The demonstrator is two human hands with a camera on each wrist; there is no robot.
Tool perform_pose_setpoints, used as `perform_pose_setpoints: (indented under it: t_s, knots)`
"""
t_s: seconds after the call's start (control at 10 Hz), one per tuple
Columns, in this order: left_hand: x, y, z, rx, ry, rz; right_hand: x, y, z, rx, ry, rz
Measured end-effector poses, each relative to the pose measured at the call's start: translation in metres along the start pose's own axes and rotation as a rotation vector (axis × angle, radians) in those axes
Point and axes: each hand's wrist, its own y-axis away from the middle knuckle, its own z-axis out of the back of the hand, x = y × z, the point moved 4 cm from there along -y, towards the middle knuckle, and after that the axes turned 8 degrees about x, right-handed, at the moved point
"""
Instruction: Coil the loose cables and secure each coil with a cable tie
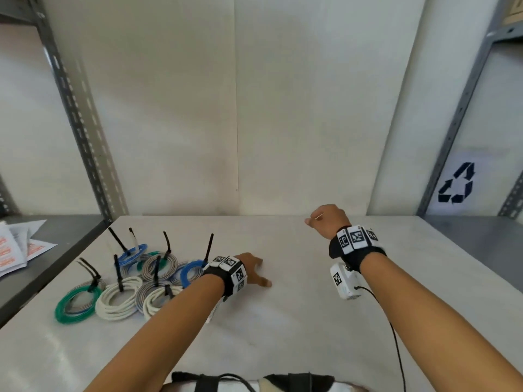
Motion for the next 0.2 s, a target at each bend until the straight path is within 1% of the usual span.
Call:
perform_pose_setpoints:
  t_s: [0.1,0.2]
  knots:
    - [-0.004,0.009,0.004,-0.003,-0.028,0.004,0.003,0.005,0.012,-0.009,-0.023,0.012]
    - [-0.006,0.014,0.002,0.008,-0.020,0.008,0.016,0.015,0.029,-0.073,-0.201,0.072]
